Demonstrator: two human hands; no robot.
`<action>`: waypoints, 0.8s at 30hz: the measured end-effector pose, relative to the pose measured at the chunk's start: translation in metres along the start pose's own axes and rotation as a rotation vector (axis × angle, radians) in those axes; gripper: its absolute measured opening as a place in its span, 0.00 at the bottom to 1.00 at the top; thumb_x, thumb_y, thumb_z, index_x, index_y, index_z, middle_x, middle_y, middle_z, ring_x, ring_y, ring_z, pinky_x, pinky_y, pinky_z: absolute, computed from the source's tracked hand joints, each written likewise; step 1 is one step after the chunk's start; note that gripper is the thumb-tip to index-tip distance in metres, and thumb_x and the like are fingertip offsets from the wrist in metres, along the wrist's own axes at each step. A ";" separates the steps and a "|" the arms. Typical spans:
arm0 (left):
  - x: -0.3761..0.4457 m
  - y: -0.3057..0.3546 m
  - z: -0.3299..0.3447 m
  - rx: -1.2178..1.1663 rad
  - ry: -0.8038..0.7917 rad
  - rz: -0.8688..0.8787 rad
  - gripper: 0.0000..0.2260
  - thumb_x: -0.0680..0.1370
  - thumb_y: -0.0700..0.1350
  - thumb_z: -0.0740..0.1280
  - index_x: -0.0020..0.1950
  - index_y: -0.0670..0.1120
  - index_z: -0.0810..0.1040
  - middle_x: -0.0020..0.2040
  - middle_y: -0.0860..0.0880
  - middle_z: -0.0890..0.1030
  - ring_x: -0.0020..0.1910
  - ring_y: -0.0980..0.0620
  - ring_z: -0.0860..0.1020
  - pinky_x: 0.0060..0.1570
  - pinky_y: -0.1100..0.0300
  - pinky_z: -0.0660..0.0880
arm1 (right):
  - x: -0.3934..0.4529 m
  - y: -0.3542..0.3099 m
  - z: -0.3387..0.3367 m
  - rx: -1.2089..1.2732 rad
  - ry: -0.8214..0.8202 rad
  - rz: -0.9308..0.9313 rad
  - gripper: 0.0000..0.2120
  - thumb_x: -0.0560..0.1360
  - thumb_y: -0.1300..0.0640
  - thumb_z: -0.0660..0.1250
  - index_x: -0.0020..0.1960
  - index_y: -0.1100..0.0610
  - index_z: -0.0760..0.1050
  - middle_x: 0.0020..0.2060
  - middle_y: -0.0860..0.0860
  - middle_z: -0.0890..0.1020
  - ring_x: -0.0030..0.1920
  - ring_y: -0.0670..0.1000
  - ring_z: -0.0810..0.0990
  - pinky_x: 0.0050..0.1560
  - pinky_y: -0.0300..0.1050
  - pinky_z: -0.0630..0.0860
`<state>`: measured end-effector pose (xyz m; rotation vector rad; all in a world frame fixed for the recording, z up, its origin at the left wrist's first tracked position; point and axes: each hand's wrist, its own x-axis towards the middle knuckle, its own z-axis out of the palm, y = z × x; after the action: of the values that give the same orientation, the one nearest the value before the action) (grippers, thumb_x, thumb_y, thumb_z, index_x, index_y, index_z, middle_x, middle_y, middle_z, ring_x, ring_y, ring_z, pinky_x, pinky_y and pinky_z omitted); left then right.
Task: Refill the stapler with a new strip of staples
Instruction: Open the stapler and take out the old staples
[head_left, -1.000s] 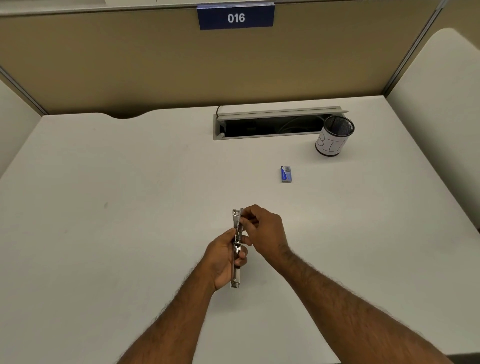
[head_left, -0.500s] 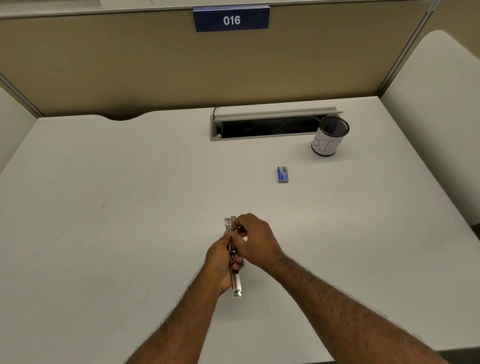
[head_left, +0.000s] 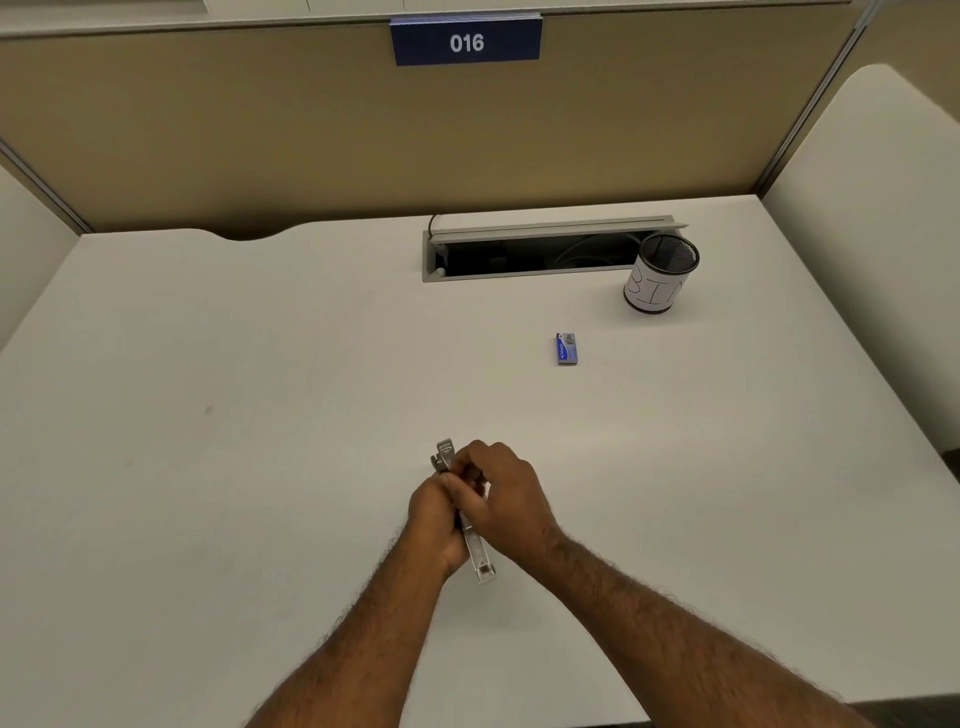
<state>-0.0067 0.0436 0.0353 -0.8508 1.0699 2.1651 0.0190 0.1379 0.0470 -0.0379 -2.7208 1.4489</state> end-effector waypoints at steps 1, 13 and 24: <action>0.000 0.002 0.000 -0.017 0.006 -0.004 0.14 0.79 0.42 0.60 0.39 0.43 0.83 0.35 0.47 0.85 0.34 0.51 0.84 0.31 0.59 0.80 | -0.001 0.000 0.001 0.013 0.002 0.019 0.06 0.73 0.48 0.67 0.49 0.47 0.75 0.41 0.48 0.79 0.43 0.45 0.76 0.43 0.41 0.76; 0.001 0.001 0.007 0.133 0.163 0.015 0.12 0.81 0.44 0.58 0.45 0.43 0.78 0.32 0.46 0.82 0.29 0.49 0.79 0.27 0.60 0.74 | 0.003 0.003 0.005 0.264 0.045 0.402 0.03 0.74 0.57 0.69 0.44 0.52 0.81 0.34 0.46 0.81 0.34 0.46 0.80 0.37 0.41 0.79; 0.000 0.004 0.007 0.335 0.236 0.027 0.16 0.83 0.47 0.54 0.46 0.41 0.77 0.30 0.46 0.74 0.23 0.54 0.69 0.20 0.64 0.68 | 0.008 0.014 0.007 0.764 -0.006 0.763 0.04 0.75 0.63 0.67 0.45 0.60 0.81 0.35 0.54 0.82 0.31 0.49 0.77 0.36 0.43 0.79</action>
<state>-0.0118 0.0472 0.0400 -0.9505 1.5174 1.8625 0.0108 0.1402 0.0317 -1.1052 -2.0156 2.5448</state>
